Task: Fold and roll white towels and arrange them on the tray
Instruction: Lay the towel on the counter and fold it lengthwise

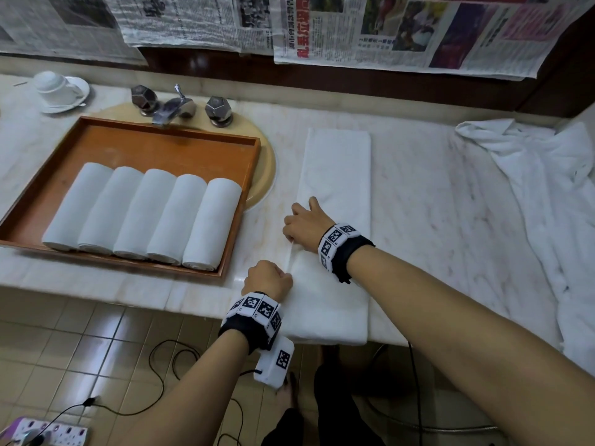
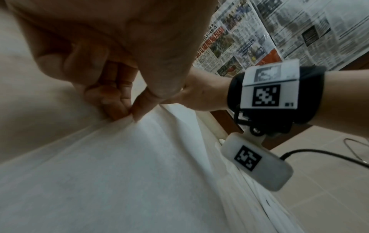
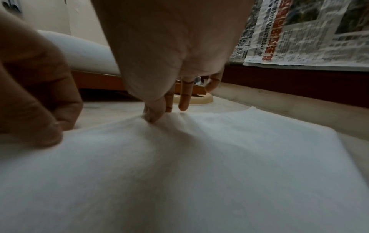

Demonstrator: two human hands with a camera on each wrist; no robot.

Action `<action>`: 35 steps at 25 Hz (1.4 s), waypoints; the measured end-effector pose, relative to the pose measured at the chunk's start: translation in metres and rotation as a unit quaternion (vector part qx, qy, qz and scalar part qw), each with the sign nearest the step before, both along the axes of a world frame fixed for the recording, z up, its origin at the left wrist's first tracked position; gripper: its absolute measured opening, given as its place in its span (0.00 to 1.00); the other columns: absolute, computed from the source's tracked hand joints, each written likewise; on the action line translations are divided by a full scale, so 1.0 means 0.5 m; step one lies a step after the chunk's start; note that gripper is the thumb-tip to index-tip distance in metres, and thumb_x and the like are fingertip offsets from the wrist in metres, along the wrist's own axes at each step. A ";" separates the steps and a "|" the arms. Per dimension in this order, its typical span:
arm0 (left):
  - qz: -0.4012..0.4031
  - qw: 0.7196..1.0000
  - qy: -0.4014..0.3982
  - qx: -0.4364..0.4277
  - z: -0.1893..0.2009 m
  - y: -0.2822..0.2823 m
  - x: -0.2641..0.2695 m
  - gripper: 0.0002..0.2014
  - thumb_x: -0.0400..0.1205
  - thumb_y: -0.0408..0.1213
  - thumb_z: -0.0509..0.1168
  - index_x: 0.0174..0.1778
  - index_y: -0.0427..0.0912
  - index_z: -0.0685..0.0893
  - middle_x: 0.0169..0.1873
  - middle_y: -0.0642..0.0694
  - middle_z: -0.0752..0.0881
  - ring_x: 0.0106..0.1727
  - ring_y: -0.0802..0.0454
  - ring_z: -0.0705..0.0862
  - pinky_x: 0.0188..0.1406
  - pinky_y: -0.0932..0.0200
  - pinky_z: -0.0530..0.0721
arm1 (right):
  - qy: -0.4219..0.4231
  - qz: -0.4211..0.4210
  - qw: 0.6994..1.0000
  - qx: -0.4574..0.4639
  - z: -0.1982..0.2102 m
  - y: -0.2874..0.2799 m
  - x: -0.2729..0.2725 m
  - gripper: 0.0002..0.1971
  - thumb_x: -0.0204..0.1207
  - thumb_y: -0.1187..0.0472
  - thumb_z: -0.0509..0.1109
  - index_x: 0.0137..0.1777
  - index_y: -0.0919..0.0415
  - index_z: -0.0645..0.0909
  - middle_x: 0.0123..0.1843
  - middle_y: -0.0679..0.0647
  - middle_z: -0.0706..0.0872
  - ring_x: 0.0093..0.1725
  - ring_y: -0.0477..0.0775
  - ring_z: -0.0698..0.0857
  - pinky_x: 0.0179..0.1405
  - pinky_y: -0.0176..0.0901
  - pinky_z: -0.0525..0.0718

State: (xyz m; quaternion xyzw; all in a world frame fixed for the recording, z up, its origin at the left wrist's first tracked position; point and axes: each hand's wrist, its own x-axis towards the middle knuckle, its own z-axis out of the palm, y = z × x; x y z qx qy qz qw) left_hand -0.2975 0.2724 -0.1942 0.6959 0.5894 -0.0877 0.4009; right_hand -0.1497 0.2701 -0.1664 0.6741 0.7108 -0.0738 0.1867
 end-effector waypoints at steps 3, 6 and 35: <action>-0.002 1.000 0.009 0.001 -0.005 0.007 0.008 0.06 0.73 0.43 0.67 0.36 0.45 0.86 0.39 0.46 0.87 0.42 0.45 0.86 0.45 0.54 0.87 | 0.020 -0.009 0.999 0.040 -0.028 -0.013 -0.002 0.15 0.81 0.70 0.60 0.60 0.53 0.80 0.61 0.50 0.79 0.66 0.57 0.71 0.63 0.60 0.65; 0.007 1.000 0.007 0.013 0.002 0.014 0.027 0.07 0.75 0.44 0.65 0.38 0.44 0.85 0.40 0.46 0.87 0.42 0.45 0.85 0.46 0.55 0.85 | 0.090 -0.063 0.990 0.087 -0.058 -0.034 0.006 0.16 0.81 0.67 0.60 0.66 0.53 0.75 0.73 0.55 0.72 0.71 0.58 0.70 0.62 0.60 0.64; -0.242 0.961 -0.131 0.037 -0.046 0.160 0.394 0.30 0.90 0.52 0.36 0.85 0.42 0.37 0.83 0.47 0.32 0.84 0.52 0.33 0.82 0.48 0.31 | 0.105 -0.389 0.907 0.119 -0.109 -0.092 0.267 0.25 0.86 0.59 0.57 0.83 0.53 0.60 0.70 0.51 0.76 0.66 0.58 0.73 0.56 0.54 0.71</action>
